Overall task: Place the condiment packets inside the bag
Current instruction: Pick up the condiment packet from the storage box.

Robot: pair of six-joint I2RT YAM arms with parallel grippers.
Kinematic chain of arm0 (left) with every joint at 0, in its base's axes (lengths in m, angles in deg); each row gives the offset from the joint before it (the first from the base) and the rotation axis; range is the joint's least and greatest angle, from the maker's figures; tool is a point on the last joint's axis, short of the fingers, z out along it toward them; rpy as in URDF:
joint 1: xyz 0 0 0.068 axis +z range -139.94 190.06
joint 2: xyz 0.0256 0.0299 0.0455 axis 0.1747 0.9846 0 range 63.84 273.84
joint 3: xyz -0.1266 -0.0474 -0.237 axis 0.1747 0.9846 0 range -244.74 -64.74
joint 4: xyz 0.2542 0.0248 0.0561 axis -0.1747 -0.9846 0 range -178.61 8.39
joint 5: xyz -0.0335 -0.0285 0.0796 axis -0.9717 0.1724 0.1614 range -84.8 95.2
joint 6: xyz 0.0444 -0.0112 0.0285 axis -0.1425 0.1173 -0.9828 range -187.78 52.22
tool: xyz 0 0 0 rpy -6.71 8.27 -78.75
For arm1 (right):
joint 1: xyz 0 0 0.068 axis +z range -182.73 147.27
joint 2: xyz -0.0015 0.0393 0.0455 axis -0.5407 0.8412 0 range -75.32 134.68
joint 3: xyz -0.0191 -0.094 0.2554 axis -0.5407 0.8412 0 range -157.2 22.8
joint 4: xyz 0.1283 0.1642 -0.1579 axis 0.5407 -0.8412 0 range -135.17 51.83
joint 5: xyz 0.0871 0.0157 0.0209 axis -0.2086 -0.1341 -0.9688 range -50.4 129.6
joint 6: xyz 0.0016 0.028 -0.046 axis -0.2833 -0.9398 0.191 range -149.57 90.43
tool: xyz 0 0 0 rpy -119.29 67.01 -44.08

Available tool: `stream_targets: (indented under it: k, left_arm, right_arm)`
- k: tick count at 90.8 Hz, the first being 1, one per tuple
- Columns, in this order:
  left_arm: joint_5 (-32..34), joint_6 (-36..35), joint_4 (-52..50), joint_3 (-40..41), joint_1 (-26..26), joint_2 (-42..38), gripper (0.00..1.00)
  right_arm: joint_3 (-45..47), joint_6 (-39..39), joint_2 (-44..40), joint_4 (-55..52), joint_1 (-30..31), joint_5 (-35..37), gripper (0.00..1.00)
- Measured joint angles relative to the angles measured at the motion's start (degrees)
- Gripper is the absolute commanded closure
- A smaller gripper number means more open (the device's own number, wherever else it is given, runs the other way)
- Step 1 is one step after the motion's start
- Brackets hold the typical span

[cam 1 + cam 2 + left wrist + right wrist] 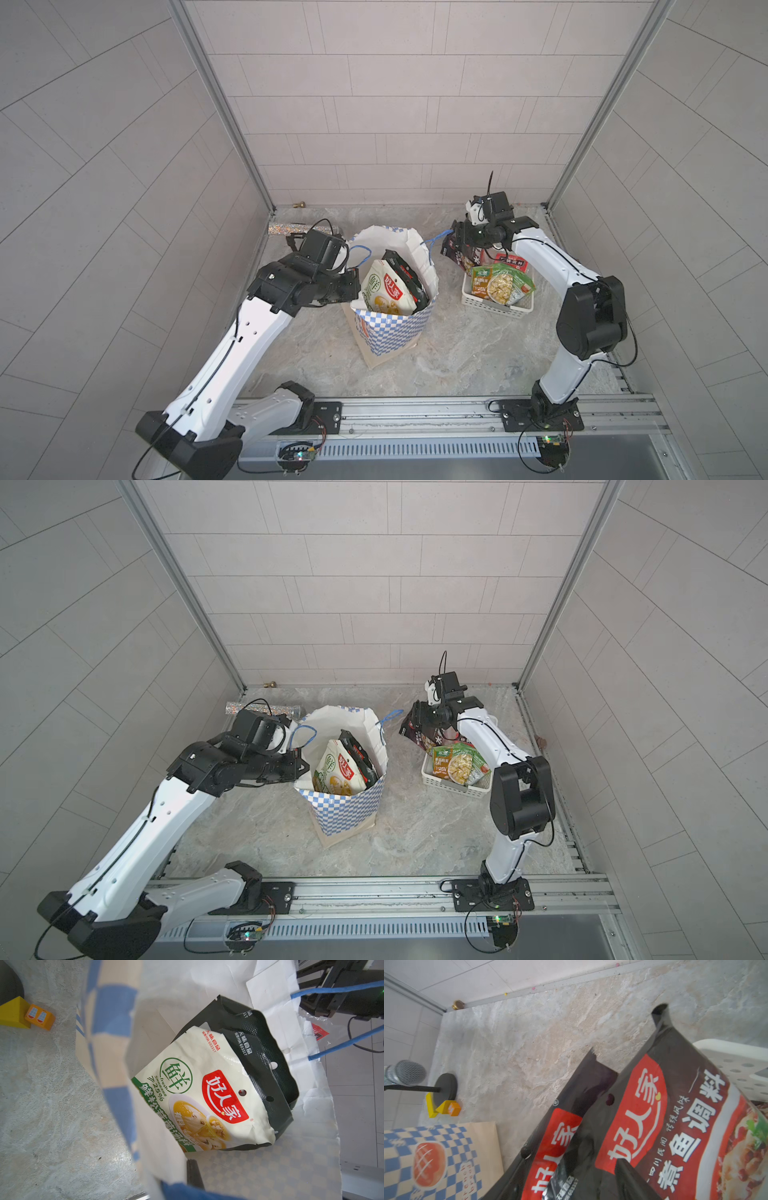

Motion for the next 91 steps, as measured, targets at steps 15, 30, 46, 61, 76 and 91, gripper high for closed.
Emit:
stream_targets:
  k: [15,30,46,61,76,91]
  left_arm:
    - [0.0,-0.2,0.1,0.4,0.0,-0.2,1.0]
    - [-0.2,-0.5,0.4,0.9,0.0,-0.4,1.0]
    - [-0.6,-0.5,0.8,1.4,0.0,-0.5,1.0]
    - [-1.1,-0.5,1.0,1.5,0.0,-0.5,1.0]
    - [-1.4,-0.5,1.3,1.5,0.0,-0.5,1.0]
    - [-1.7,-0.5,1.6,1.6,0.0,-0.5,1.0]
  right_arm:
    - [0.6,1.2,0.7,-2.0,-0.1,7.4,0.32]
    - [0.8,2.9,0.7,-3.2,0.0,13.7,0.39]
    - [1.2,4.6,0.7,-4.0,0.0,18.1,0.56]
    - [1.2,5.2,1.9,-4.2,-0.1,20.0,0.81]
    - [1.2,5.2,2.7,-4.3,-0.8,19.3,0.42]
    - [2.3,3.9,2.6,-2.6,-1.3,16.4,0.24]
